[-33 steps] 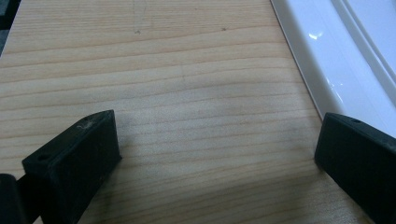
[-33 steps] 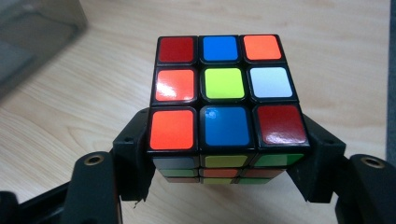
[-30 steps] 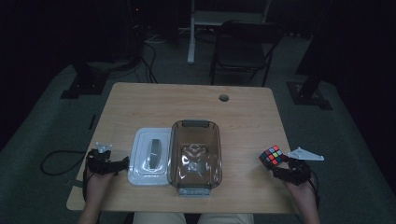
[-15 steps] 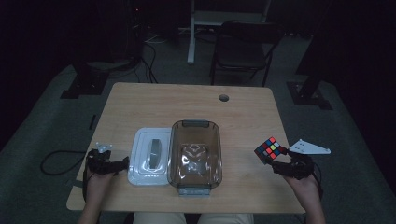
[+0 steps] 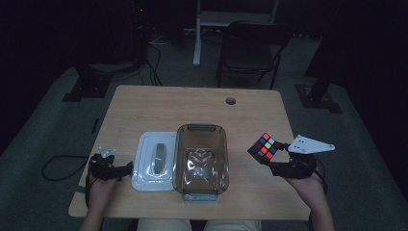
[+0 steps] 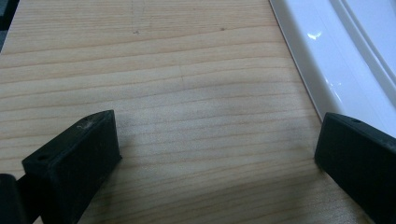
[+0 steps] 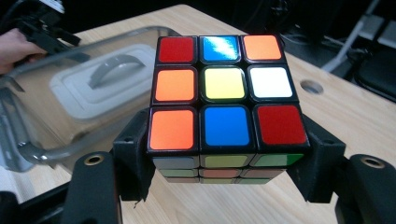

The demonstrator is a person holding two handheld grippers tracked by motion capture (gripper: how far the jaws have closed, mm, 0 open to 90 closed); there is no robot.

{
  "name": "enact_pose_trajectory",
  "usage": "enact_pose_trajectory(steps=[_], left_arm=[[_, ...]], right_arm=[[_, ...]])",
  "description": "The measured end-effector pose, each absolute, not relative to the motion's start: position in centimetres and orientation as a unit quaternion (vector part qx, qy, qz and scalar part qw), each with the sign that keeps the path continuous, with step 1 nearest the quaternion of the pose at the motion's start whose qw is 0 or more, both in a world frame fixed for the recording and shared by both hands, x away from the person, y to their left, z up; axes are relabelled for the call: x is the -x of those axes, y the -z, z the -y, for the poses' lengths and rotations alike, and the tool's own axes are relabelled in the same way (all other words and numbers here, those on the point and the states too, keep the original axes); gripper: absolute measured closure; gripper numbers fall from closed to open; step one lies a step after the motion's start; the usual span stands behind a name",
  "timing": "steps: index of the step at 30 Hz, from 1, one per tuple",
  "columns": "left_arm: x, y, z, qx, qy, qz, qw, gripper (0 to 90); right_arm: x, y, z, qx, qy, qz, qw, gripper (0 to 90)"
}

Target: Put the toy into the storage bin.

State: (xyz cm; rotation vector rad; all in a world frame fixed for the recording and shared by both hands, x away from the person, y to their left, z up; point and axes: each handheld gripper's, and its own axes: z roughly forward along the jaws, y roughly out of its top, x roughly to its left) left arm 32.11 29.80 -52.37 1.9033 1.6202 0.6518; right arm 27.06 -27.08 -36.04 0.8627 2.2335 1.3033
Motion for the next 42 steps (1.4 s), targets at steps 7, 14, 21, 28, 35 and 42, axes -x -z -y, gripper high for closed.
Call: enact_pose_trajectory(steps=[7, 14, 21, 28, 35, 42], left_arm=[[-32.1, 52.4, -29.8, -0.708, -0.243, -0.603, 0.276, 0.6], [-32.1, 52.4, -29.8, -0.708, -0.243, -0.603, 0.276, 0.6], [-32.1, 52.4, -29.8, -0.708, -0.243, -0.603, 0.276, 0.6], [-32.1, 52.4, -29.8, -0.708, -0.243, -0.603, 0.276, 0.6], [-32.1, 52.4, -29.8, -0.708, -0.243, -0.603, 0.276, 0.6], [-32.1, 52.4, -29.8, -0.708, -0.243, -0.603, 0.276, 0.6]], right_arm=[[-27.2, 34.8, 24.8, -0.263, -0.474, -0.817, 0.198, 33.9], [-27.2, 33.9, 22.3, -0.217, -0.478, -0.832, 0.180, 33.9], [-27.5, 33.5, 18.7, -0.158, -0.450, -0.865, 0.153, 33.9], [-28.0, 34.3, 15.7, -0.116, -0.408, -0.898, 0.120, 33.9], [-28.9, 35.5, 13.7, -0.095, -0.371, -0.920, 0.087, 33.9], [-29.8, 37.0, 11.7, -0.084, -0.322, -0.940, 0.071, 33.9]])
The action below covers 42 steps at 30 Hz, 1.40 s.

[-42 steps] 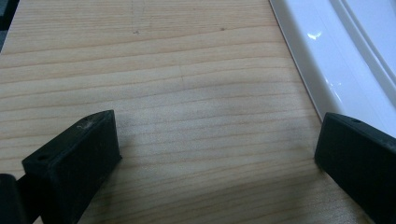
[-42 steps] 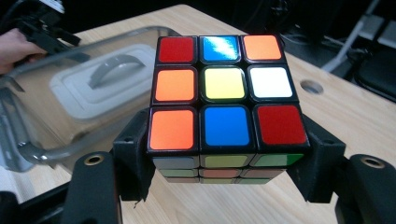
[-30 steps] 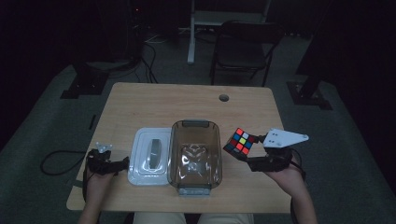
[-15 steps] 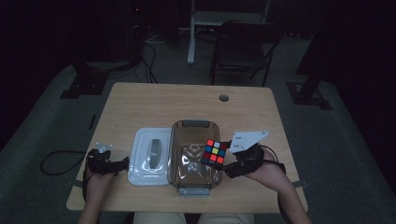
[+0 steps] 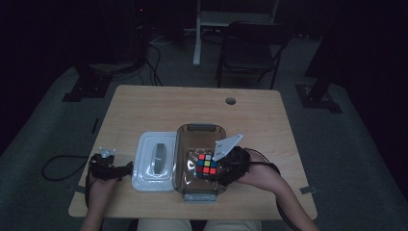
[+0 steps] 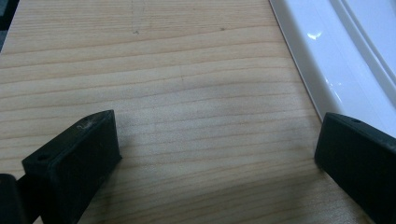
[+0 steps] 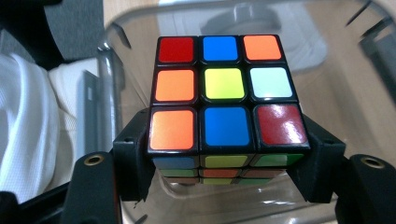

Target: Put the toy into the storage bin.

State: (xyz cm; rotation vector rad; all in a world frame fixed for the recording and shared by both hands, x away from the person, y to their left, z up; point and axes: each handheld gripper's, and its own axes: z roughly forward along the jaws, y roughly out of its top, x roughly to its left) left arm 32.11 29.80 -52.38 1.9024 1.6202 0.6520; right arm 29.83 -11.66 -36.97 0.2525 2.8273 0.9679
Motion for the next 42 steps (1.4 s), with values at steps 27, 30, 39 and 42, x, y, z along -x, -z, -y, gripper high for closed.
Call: enact_pose_trajectory(steps=[27, 30, 39, 42], left_arm=[[-32.1, 52.4, -29.8, -0.709, -0.242, -0.602, 0.276, 0.6], [-32.1, 52.4, -29.8, -0.709, -0.242, -0.602, 0.276, 0.6], [-32.1, 52.4, -29.8, -0.711, -0.241, -0.600, 0.276, 0.6], [-32.1, 52.4, -29.8, -0.711, -0.241, -0.600, 0.276, 0.6]], right_arm=[[-32.4, 40.8, 4.9, -0.041, -0.128, -0.990, 0.030, 33.9], [-32.6, 41.2, 4.2, -0.044, -0.099, -0.993, 0.040, 33.9], [-32.8, 42.5, 3.0, -0.034, -0.054, -0.998, 0.018, 33.9], [-33.0, 42.8, 2.7, -0.037, -0.045, -0.998, 0.016, 33.9]])
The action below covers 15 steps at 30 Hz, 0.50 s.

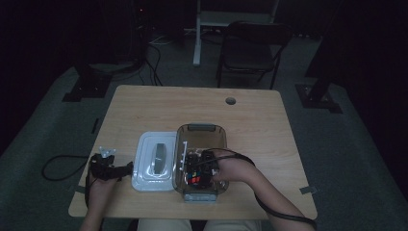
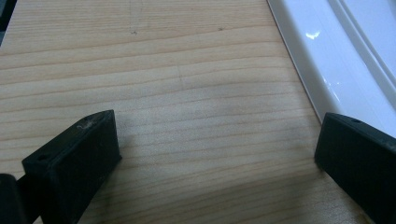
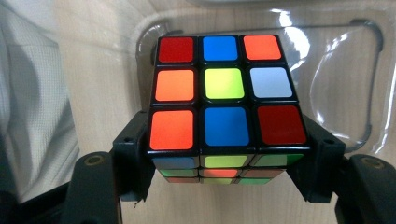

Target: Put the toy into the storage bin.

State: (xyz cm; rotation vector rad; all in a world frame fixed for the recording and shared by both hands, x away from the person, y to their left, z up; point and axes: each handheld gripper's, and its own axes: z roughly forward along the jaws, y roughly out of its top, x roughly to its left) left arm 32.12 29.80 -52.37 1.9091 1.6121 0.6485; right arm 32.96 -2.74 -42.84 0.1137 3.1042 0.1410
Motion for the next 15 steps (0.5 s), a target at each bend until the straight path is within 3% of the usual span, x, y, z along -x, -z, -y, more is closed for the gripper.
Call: enact_pose_trajectory(steps=[15], left_arm=[[-32.1, 52.4, -29.8, -0.711, -0.241, -0.600, 0.276, 0.6]], right_arm=[[-32.8, 44.2, 1.5, -0.025, 0.005, -1.000, 0.008, 33.8]])
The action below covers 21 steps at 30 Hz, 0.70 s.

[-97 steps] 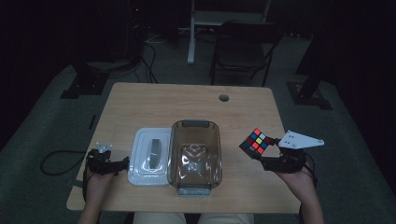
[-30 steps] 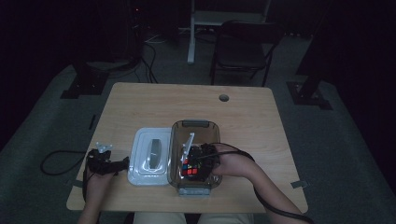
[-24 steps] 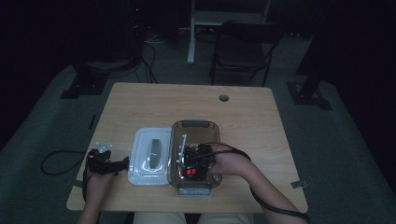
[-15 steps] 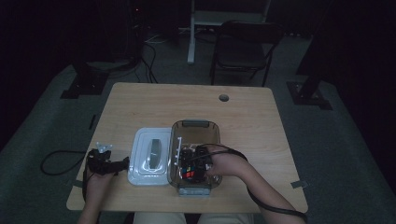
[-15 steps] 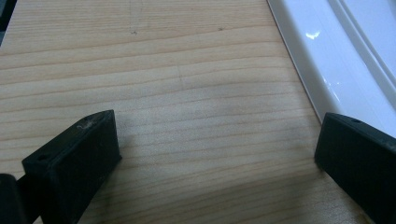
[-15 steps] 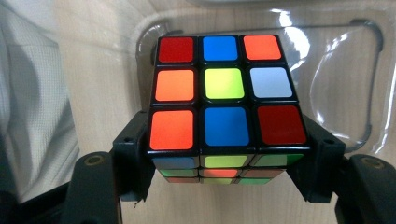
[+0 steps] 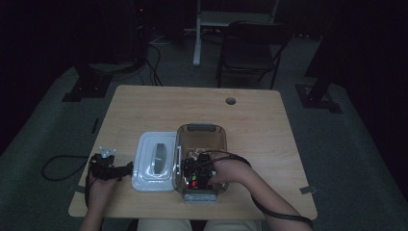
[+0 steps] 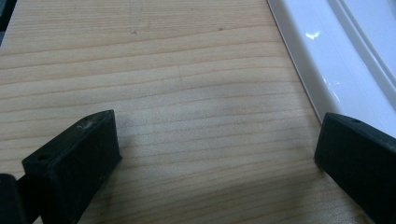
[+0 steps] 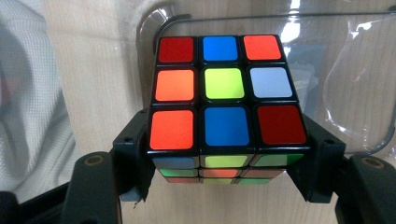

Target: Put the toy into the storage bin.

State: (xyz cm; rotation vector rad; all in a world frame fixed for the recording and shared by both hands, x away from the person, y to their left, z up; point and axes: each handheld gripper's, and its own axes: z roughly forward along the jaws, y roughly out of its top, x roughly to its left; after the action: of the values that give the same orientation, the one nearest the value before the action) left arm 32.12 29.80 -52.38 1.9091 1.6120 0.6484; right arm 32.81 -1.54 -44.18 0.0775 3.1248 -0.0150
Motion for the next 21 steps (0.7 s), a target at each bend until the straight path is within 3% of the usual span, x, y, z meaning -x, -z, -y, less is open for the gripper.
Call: enact_pose_trajectory(steps=[21], left_arm=[[-32.12, 52.38, -29.81, -0.711, -0.241, -0.600, 0.277, 0.6]], right_arm=[[-32.88, 43.84, 1.64, -0.023, -0.030, -0.999, -0.007, 32.5]])
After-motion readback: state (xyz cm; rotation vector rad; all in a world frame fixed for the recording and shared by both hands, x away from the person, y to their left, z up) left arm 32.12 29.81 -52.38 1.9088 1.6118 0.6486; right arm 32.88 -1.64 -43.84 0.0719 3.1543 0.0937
